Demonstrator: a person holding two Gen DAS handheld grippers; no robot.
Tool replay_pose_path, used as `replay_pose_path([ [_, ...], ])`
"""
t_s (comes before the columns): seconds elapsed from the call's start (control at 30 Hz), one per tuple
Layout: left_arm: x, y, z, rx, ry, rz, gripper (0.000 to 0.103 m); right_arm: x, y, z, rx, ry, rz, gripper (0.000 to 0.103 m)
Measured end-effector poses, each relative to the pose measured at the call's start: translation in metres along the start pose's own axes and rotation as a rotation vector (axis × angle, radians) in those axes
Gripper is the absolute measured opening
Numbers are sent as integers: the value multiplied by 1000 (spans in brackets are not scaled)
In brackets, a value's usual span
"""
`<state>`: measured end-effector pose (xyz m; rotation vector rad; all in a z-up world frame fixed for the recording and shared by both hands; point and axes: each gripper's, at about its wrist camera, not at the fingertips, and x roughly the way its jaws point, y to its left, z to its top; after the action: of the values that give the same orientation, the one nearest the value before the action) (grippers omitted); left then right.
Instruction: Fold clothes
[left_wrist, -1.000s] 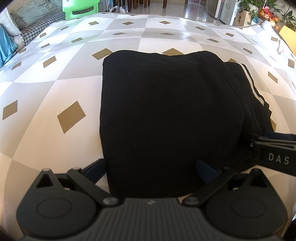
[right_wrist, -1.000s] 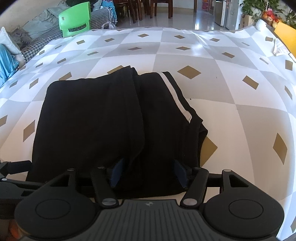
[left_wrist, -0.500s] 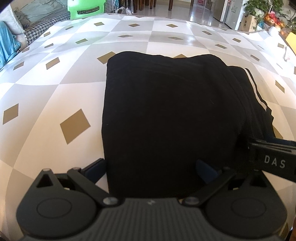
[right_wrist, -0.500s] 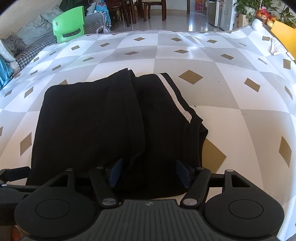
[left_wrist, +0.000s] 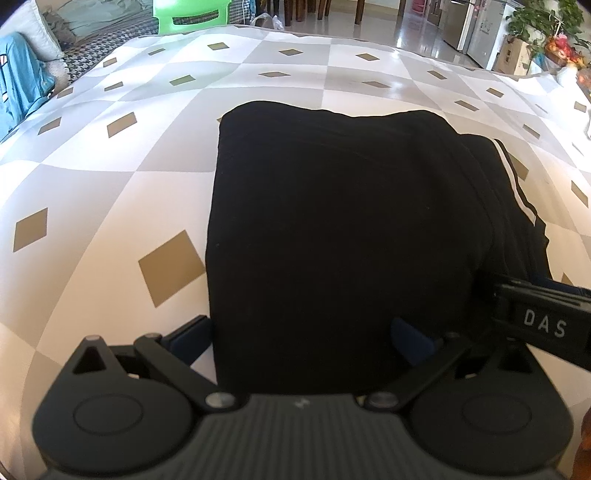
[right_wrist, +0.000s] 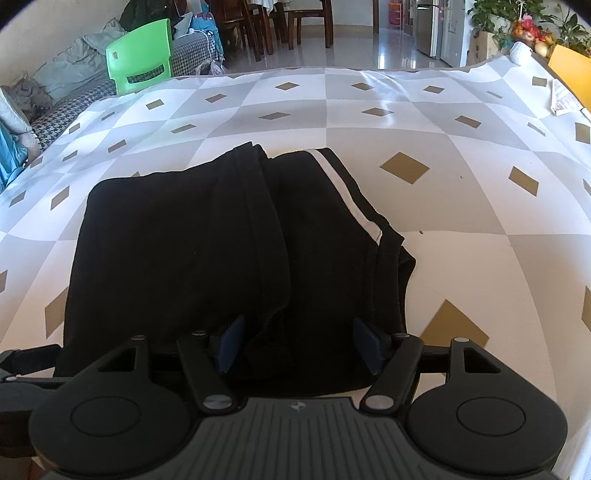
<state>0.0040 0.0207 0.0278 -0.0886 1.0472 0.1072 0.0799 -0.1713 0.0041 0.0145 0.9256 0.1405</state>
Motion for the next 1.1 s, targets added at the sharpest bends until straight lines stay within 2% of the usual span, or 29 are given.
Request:
replay_pose_path([
  [0.1,8,-5,10,-6,-3,7,103,3,5,3,-5,-4,1,66],
  [0.37,36,12,33,-30,-4,25,103,10,16,8,-8,-16,5,67],
  [0.83,66,1,53,-61,-2,38,103,18,30,14,-23,-22,25,67],
  [1.1,61,-13,56,-61,14,39,103,12,20,16,-2,14,95,66],
])
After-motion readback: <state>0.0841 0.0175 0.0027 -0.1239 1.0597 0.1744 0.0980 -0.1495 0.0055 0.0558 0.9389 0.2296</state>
